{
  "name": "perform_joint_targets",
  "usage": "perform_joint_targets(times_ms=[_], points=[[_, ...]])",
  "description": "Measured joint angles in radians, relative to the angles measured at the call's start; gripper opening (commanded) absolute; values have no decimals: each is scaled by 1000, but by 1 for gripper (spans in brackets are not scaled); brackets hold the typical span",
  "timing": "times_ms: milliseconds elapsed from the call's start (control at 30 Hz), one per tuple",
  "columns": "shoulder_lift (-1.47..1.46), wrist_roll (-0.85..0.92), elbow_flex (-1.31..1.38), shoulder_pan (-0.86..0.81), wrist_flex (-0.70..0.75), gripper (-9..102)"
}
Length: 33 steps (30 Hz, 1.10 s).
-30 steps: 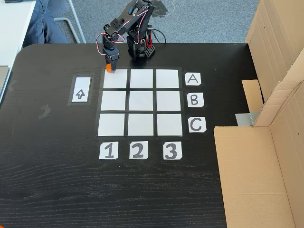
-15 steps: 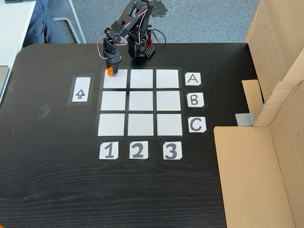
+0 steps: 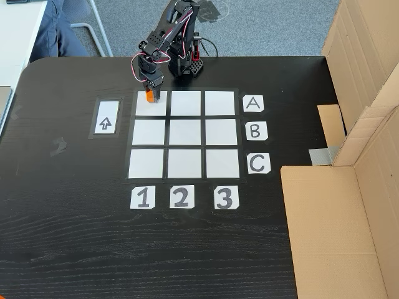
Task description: Pick up the round, orange token and place it in the grid on square A1.
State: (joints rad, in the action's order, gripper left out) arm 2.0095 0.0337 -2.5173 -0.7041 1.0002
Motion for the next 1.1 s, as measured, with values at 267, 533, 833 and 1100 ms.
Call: perform_joint_targets(times_ms=[267, 533, 833, 1100], points=[[-12, -8, 0, -5, -15, 10], [-15, -8, 0, -5, -29, 14], [-15, -8, -6, -5, -32, 28], [-15, -8, -12, -31, -67, 33]])
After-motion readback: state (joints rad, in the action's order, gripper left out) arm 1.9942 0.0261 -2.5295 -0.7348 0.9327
